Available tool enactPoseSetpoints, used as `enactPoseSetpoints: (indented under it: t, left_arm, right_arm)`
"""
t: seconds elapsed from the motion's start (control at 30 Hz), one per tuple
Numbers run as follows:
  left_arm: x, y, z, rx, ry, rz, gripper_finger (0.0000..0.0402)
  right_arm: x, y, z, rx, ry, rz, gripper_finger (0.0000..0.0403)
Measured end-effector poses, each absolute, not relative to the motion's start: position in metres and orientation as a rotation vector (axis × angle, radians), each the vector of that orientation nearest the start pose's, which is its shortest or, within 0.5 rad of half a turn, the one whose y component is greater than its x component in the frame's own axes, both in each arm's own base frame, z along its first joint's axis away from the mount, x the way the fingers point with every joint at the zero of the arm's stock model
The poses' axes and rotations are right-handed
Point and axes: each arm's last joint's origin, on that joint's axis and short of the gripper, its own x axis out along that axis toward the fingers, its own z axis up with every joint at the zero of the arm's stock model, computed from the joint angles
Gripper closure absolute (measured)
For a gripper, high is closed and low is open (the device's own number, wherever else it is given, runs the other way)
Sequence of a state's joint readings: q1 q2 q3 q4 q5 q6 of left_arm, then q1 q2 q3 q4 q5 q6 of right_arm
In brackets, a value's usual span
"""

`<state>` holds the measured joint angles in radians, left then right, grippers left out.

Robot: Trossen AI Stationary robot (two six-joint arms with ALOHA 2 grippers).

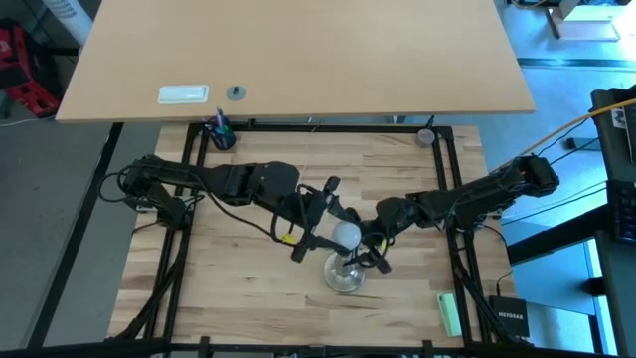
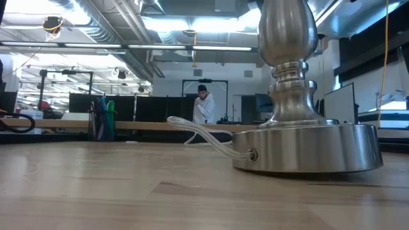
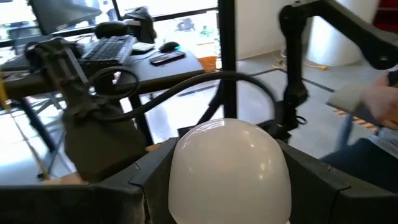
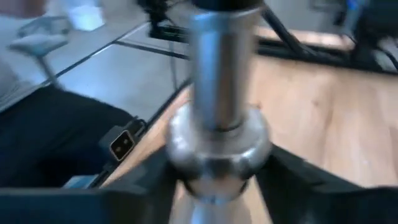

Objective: Screw lightbulb
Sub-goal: Insert the lightbulb into the lamp

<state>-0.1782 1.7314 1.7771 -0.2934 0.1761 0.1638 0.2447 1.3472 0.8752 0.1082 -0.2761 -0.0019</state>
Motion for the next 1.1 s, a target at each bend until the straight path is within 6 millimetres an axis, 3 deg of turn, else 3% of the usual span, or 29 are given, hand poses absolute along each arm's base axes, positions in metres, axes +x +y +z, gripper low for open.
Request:
enactPoseSetpoints:
  t: [0.17, 0.33, 0.53, 0.7, 0.9, 1.1]
  left_arm:
    - [0.391, -0.073, 0.412, 0.145, 0.223, -0.289, 0.018]
    - [0.391, -0.073, 0.412, 0.143, 0.225, -0.254, 0.018]
    - [0.392, -0.071, 0.413, 0.124, 0.229, -0.157, 0.018]
    - [0.392, -0.07, 0.413, 0.11, 0.222, -0.125, 0.018]
    - [0.393, -0.069, 0.413, 0.094, 0.221, -0.095, 0.018]
    - [0.393, -0.069, 0.413, 0.093, 0.22, -0.092, 0.018]
  right_arm:
    - [0.264, 0.075, 0.276, 0.14, 0.497, 0.328, 0.0087]
    - [0.23, 0.084, 0.283, 0.209, 0.604, 0.136, 0.0055]
    - [0.218, 0.131, 0.279, 0.187, 0.487, 0.021, 0.007]
    - [0.228, 0.168, 0.251, 0.074, 0.327, -0.244, 0.0097]
    - [0.25, 0.188, 0.218, 0.07, 0.225, -0.394, 0.0126]
    - [0.26, 0.189, 0.212, -0.011, 0.15, -0.521, 0.0161]
